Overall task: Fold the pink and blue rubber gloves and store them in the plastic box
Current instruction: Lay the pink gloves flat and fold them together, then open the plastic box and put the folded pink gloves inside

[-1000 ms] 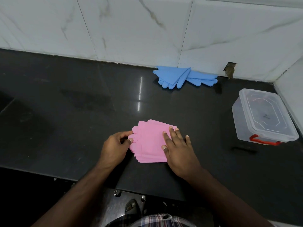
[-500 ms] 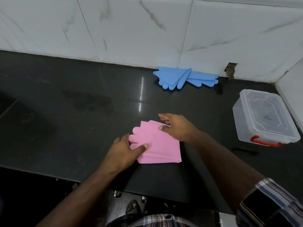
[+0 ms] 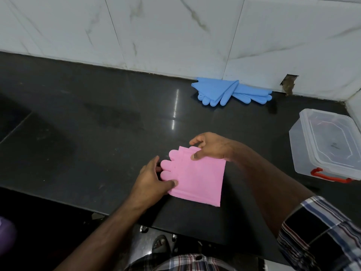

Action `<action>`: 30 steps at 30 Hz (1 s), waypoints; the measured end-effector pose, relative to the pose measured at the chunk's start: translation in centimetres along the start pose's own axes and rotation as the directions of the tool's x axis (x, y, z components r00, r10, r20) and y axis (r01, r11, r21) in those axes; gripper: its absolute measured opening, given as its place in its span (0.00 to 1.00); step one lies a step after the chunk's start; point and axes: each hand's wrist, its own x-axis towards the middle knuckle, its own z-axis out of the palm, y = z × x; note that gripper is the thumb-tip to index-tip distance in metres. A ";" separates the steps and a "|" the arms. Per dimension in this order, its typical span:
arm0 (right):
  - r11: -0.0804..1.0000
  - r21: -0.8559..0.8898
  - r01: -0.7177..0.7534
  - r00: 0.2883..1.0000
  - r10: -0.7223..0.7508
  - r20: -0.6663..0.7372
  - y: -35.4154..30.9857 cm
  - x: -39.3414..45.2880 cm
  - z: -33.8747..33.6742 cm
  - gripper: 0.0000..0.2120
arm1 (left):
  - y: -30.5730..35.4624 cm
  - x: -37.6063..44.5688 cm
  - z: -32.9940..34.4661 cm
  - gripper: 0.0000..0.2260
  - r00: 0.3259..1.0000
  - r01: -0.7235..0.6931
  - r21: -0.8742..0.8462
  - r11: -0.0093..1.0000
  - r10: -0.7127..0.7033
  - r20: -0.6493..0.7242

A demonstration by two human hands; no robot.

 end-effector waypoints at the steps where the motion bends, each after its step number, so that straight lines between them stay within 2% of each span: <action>1: 0.999 0.047 0.003 1.000 -0.003 0.001 0.1 -0.1 0.1 0.29 | 0.4 -0.1 -0.1 0.49 1.000 -0.005 -0.008 1.000 0.005 0.000; 4: 0.954 0.299 0.024 0.999 -0.012 -0.042 0.9 -0.3 0.1 0.24 | 1.9 0.5 -0.5 0.50 1.000 -0.024 0.009 1.000 0.024 -0.011; 6: 0.891 0.452 0.046 0.990 0.020 -0.141 1.5 -0.2 -0.1 0.24 | 2.9 1.9 -1.2 0.47 0.998 0.005 -0.049 0.999 -0.008 -0.058; 8: 0.841 0.536 0.065 0.960 0.095 -0.264 2.2 0.1 -0.1 0.23 | 4.2 3.3 -2.2 0.39 0.988 0.084 -0.209 0.974 -0.109 -0.108; 10: 0.813 0.579 0.066 0.922 0.173 -0.348 2.4 0.1 0.1 0.23 | 5.4 3.9 -3.3 0.29 0.974 0.177 -0.247 0.953 -0.205 -0.093; 12: 0.800 0.597 0.060 0.889 0.229 -0.396 2.2 0.2 0.4 0.23 | 6.0 3.7 -3.3 0.24 0.969 0.247 -0.165 0.955 -0.248 0.014; 14: 0.808 0.587 0.048 0.863 0.262 -0.432 1.7 0.5 0.8 0.23 | 6.3 3.5 -2.3 0.20 0.976 0.217 -0.147 0.965 -0.210 0.062; 18: 0.822 0.569 0.028 0.783 0.336 -0.524 1.2 1.1 1.0 0.22 | 7.7 5.8 -0.6 0.09 0.994 0.091 -0.198 0.976 -0.103 -0.048; 19: 0.815 0.580 0.023 0.757 0.364 -0.543 1.4 1.0 0.8 0.21 | 7.9 6.8 -0.3 0.08 0.995 0.078 -0.217 0.973 -0.089 -0.043; 22: 0.773 0.635 0.016 0.689 0.451 -0.567 2.4 0.6 0.1 0.21 | 8.4 9.8 0.5 0.21 0.998 0.062 -0.225 0.972 -0.064 -0.004; 24: 0.759 0.651 0.012 0.670 0.476 -0.569 2.9 0.3 -0.4 0.21 | 9.0 11.5 1.0 0.20 0.999 0.032 -0.193 0.981 -0.032 0.001; 30: 0.798 0.602 -0.039 0.688 0.458 -0.563 3.2 0.0 -1.5 0.19 | 9.8 14.7 1.5 0.15 0.997 -0.036 -0.085 0.996 0.030 -0.069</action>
